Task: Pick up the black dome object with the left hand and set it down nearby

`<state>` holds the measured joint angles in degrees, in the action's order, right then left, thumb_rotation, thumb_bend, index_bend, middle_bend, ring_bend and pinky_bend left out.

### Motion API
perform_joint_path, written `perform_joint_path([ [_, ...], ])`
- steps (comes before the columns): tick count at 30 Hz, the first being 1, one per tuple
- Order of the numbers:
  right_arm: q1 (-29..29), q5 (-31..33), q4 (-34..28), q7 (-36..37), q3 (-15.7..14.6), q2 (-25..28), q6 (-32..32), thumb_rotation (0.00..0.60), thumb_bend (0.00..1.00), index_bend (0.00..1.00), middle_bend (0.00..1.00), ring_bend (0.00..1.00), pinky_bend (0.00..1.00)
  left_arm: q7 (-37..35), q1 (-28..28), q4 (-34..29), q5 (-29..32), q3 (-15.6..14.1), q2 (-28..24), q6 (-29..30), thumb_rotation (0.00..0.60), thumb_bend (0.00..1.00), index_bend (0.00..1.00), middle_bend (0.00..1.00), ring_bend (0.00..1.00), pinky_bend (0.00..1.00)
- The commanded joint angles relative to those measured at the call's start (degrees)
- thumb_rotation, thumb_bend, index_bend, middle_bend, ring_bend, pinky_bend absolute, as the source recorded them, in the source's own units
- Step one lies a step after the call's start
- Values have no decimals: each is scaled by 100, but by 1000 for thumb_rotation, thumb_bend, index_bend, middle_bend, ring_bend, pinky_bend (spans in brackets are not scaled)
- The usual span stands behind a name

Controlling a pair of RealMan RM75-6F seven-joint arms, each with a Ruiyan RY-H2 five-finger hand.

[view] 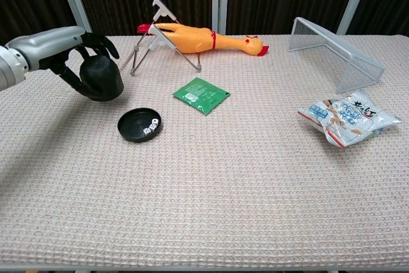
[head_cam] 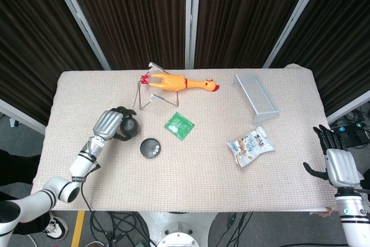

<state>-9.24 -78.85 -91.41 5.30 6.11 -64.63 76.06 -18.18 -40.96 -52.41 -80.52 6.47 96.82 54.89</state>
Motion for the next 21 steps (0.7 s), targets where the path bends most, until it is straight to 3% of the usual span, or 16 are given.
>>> perform_joint_path([
  [1, -1, 8, -17, -15, 8, 10, 6, 600, 131, 0, 0, 0, 0, -281, 39, 261, -27, -45, 142, -29, 600, 108, 198, 272, 164, 263],
  [7, 6, 9, -34, -17, 3, 20, 11, 600, 130, 0, 0, 0, 0, -370, 63, 405, -76, -33, 169, 85, 600, 92, 156, 193, 100, 214],
  [12, 10, 3, -16, 13, 4, 16, 22, 600, 131, 0, 0, 0, 0, -261, 160, 287, -60, 43, 34, 349, 600, 92, 151, 184, 93, 209],
  [16, 18, -3, 18, 50, -4, 4, 22, 600, 131, 0, 0, 0, 0, 225, 345, 100, 55, 207, -149, 817, 600, 92, 151, 184, 93, 207],
  [21, 58, -34, 65, 181, -11, 1, 80, 600, 131, 0, 0, 0, 0, 1456, 799, -880, 581, 391, -803, 1178, 600, 92, 151, 184, 89, 204],
])
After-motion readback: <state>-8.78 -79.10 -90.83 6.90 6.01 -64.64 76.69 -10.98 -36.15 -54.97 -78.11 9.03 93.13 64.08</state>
